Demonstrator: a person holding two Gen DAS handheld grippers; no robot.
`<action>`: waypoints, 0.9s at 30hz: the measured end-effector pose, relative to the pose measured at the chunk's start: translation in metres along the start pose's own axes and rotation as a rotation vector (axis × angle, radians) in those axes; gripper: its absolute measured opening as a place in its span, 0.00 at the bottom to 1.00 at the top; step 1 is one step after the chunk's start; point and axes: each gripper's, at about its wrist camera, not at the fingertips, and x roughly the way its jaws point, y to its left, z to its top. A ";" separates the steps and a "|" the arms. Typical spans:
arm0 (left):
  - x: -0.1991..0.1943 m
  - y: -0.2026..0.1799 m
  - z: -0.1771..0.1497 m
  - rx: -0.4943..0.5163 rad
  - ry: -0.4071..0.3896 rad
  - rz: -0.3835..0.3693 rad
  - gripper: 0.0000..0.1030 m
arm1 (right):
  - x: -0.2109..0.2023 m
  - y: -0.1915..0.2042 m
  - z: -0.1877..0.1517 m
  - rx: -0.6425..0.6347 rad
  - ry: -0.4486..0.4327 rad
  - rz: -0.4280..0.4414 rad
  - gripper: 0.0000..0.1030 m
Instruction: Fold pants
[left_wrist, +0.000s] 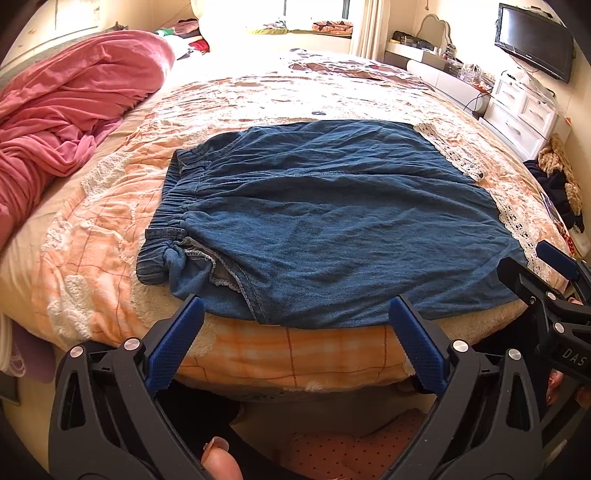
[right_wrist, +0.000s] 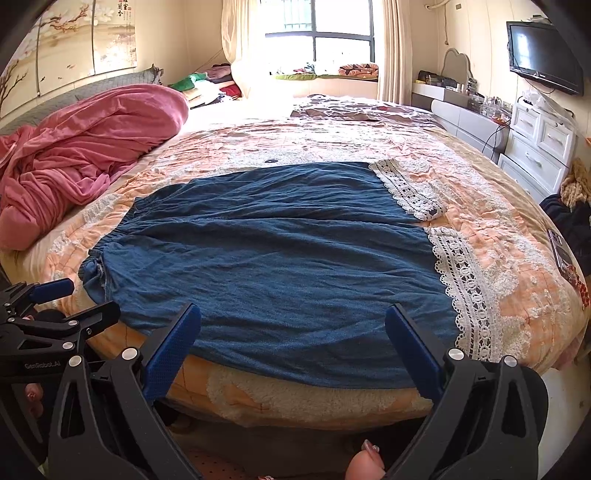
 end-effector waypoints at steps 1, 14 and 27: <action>0.000 0.000 0.000 0.000 0.000 -0.001 0.91 | 0.000 0.000 0.000 0.000 0.000 0.001 0.96; 0.000 0.000 -0.001 0.000 -0.005 0.004 0.91 | 0.003 0.000 -0.002 -0.002 0.004 -0.002 0.96; 0.003 0.004 0.003 -0.006 -0.002 0.017 0.91 | 0.008 0.000 -0.002 0.002 0.009 0.007 0.96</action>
